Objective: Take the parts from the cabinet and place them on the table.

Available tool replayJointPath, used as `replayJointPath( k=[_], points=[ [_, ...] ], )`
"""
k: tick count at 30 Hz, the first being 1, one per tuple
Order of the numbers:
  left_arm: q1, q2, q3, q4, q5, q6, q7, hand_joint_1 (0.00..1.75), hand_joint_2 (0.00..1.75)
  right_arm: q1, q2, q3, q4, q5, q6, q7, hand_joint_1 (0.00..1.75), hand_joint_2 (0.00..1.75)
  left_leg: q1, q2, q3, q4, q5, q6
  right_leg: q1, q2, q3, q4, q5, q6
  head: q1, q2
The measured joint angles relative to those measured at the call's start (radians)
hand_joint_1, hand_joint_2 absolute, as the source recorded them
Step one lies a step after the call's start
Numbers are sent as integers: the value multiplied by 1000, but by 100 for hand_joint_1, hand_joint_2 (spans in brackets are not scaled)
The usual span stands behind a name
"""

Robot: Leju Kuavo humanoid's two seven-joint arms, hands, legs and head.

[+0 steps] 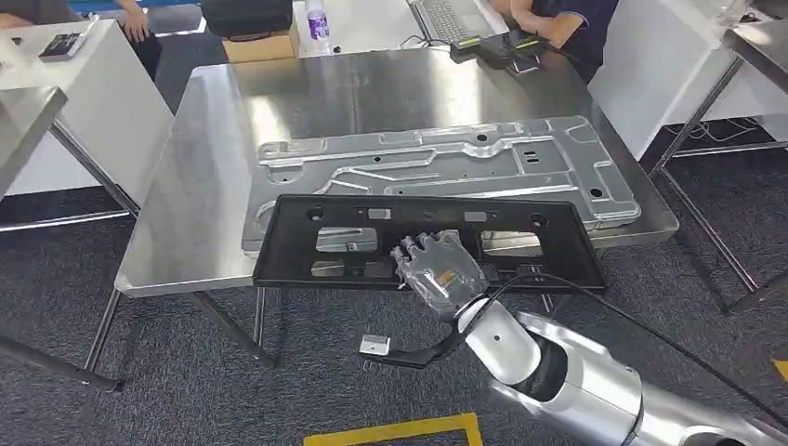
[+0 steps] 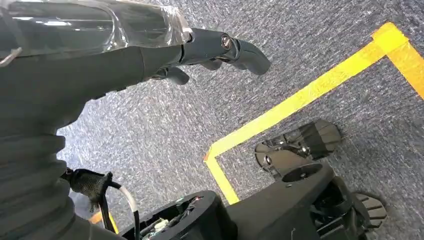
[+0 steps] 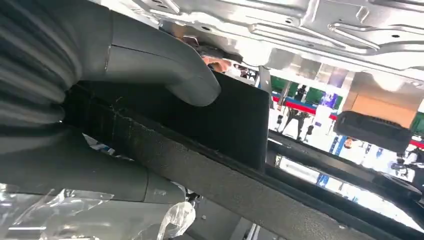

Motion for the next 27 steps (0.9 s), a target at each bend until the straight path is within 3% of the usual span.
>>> replayJointPath(
  k=[14,15,16,17,18,19,21,22,23,24,26,27],
  points=[
    [0,-1,0,0,0,0,0,0,175,-8,0,11,0,-6,0,0,175,175,1,0,0,0,0,0,0,0,0,0,0,0,0,0],
    [0,2,0,0,0,1,0,0,175,-8,2,12,0,-6,0,0,175,175,-3,0,-4,12,-6,4,-13,-3,2,-9,6,12,0,0],
    [0,2,0,0,-2,2,0,0,175,-10,2,12,0,-7,0,-1,175,175,-8,1,3,-7,0,18,-14,-3,9,-22,9,16,-1,0],
    [0,1,0,0,-2,2,0,0,175,-10,3,10,-1,-7,0,0,175,175,-10,4,41,-59,22,38,1,-3,26,-48,15,23,-5,0],
    [0,-3,0,0,-1,3,-1,0,175,-10,1,9,0,-6,0,0,175,175,2,6,66,-93,39,36,-1,-10,35,-40,12,22,-3,0],
    [-1,-4,0,0,-2,2,-3,0,175,-18,1,11,0,-7,0,-1,175,175,7,9,77,-112,44,41,0,-8,18,6,-16,21,-1,0],
    [-2,-5,0,0,-1,2,-3,0,175,-19,1,12,0,-7,0,-1,175,175,12,10,82,-112,45,40,-4,-8,-62,163,-83,29,2,0],
    [-2,-6,0,0,-2,2,-3,0,175,-12,1,13,0,-8,0,-2,175,175,14,10,82,-111,42,39,-10,-8,-99,225,-99,36,2,0],
    [-1,-8,0,0,-2,2,-3,0,175,-8,1,14,1,-8,0,-3,175,175,19,7,82,-108,38,33,-16,-8,-115,240,-91,43,2,0],
    [0,-8,0,0,-2,2,-3,0,175,-8,1,14,3,-9,0,-3,175,175,26,4,82,-100,31,23,-23,-9,-103,204,-60,52,2,0],
    [1,-9,0,0,-3,2,-3,0,175,-11,1,14,3,-9,0,-3,175,175,47,0,77,-62,3,-5,-43,-9,-27,45,26,82,2,0],
    [1,-9,0,0,-2,2,-3,0,175,-11,1,14,4,-9,0,-3,175,175,54,0,68,-33,-17,-23,-52,-6,-4,-7,25,103,2,0]
  ],
)
